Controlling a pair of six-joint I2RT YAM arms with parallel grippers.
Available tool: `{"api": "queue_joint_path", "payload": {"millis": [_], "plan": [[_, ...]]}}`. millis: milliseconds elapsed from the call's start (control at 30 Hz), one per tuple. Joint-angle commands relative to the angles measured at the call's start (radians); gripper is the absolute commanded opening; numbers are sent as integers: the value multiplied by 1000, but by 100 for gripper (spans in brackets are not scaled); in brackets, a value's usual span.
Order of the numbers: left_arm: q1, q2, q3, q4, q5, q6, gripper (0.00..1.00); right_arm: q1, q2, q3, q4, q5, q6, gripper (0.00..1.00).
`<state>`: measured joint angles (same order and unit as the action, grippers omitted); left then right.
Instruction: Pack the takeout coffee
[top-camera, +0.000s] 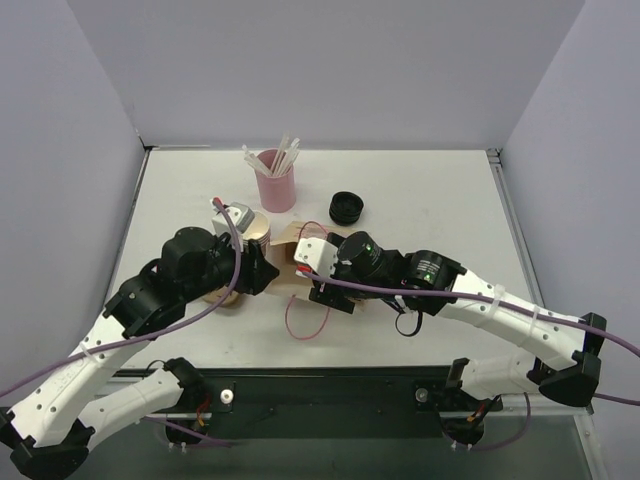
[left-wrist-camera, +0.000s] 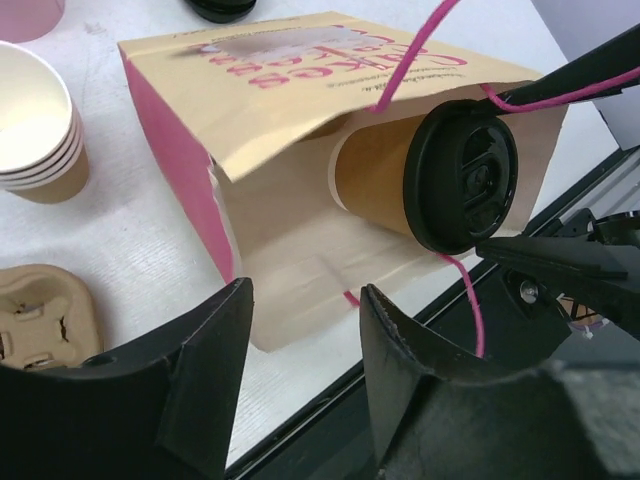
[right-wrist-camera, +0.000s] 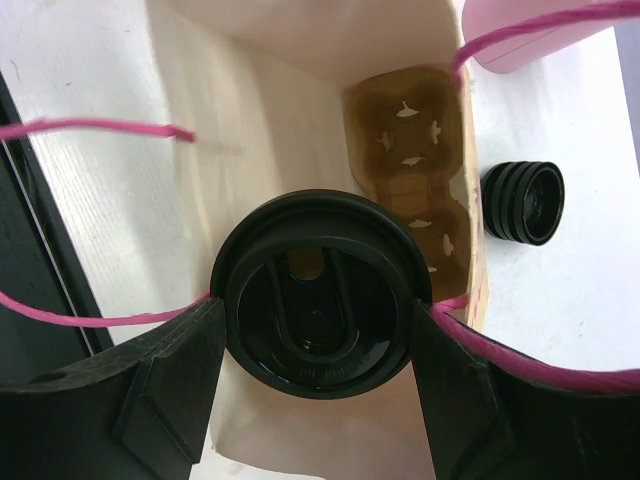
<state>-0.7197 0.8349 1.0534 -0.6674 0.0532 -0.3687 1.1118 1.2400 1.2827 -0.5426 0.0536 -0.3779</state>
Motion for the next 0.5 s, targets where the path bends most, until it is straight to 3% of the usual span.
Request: {"api": "queue_joint_path", "payload": {"millis": [0, 467], "plan": [[5, -31, -39, -47, -74, -44, 58, 10, 24, 17, 58, 38, 31, 38], [46, 26, -89, 31, -173, 16, 64, 6, 19, 10, 69, 51, 50, 39]]}}
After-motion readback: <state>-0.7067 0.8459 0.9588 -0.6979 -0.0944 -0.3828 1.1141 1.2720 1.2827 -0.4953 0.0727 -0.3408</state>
